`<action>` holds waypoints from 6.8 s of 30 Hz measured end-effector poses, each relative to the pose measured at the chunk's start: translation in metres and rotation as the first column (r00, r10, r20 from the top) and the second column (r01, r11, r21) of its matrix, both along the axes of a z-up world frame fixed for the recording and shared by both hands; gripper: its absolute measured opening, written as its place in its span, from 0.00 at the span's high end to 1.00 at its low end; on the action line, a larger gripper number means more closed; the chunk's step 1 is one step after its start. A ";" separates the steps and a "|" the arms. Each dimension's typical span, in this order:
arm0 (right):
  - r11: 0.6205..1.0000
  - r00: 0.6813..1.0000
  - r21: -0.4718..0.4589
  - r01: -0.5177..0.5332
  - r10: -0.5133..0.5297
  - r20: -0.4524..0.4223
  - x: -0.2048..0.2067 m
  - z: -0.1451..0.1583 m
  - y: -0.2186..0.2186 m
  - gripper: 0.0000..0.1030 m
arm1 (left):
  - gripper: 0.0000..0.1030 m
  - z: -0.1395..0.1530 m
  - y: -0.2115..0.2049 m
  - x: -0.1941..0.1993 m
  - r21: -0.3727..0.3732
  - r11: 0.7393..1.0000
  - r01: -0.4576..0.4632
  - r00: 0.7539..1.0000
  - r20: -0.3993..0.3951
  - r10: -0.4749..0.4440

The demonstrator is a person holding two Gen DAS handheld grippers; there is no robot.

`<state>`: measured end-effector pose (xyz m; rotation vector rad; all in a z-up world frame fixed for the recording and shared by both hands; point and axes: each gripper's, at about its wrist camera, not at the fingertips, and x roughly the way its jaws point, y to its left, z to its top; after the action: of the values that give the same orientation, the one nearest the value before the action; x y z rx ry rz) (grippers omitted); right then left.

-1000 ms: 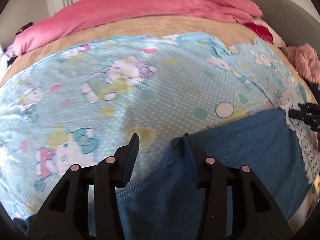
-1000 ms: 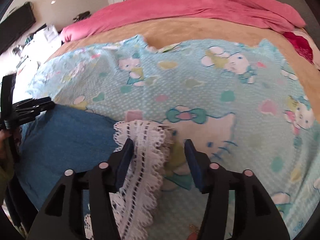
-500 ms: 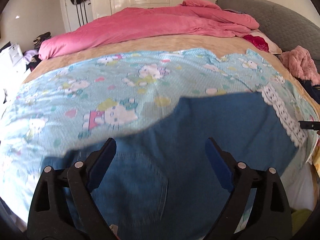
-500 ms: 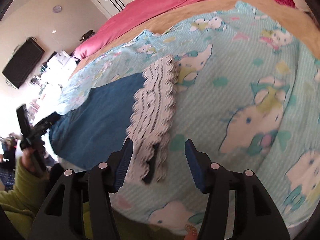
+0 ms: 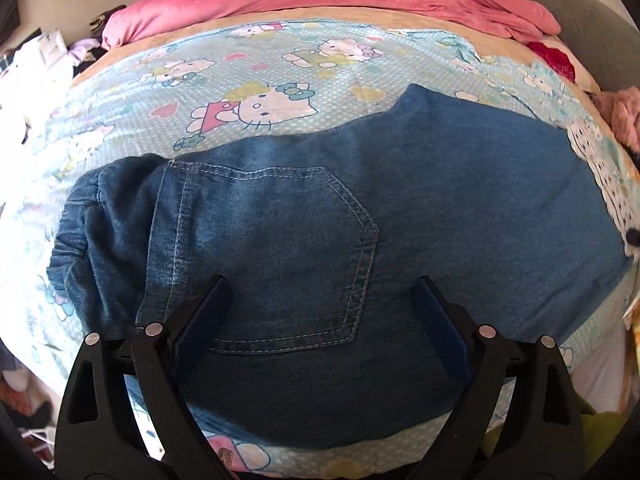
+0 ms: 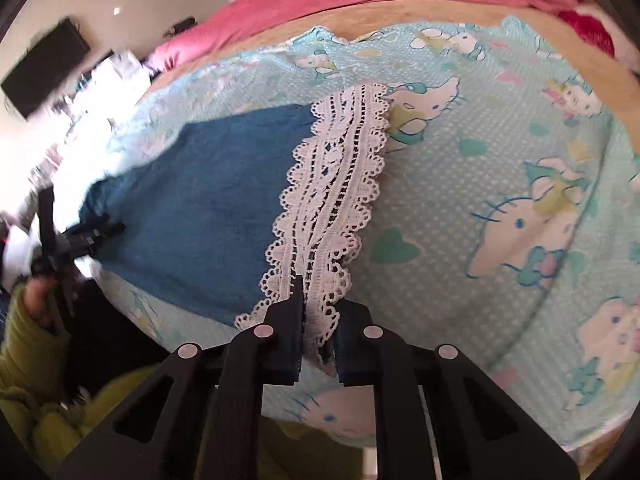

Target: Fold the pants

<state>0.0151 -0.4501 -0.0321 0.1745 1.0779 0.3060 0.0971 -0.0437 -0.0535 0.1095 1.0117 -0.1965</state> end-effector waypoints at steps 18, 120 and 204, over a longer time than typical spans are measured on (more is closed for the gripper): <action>0.992 0.981 -0.094 0.084 -0.066 0.184 -0.013 0.043 -0.006 0.45 | 0.12 0.034 0.012 -0.018 -0.175 0.984 -0.035 0.996 0.072 0.048; 0.993 0.984 0.040 0.112 -0.116 0.133 -0.013 -0.006 0.007 0.20 | 0.09 0.028 -0.279 0.101 0.003 0.838 0.546 0.838 0.014 -0.546; 0.929 0.905 -0.003 -0.370 0.361 0.224 0.038 0.031 0.221 0.39 | 0.48 0.011 0.029 0.098 -0.530 0.848 -0.002 0.998 -0.055 -0.032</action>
<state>0.0535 -0.2287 -0.0015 -0.0306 0.8788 0.6706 0.1954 -0.0145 -0.0425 -0.3991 0.9850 -0.4910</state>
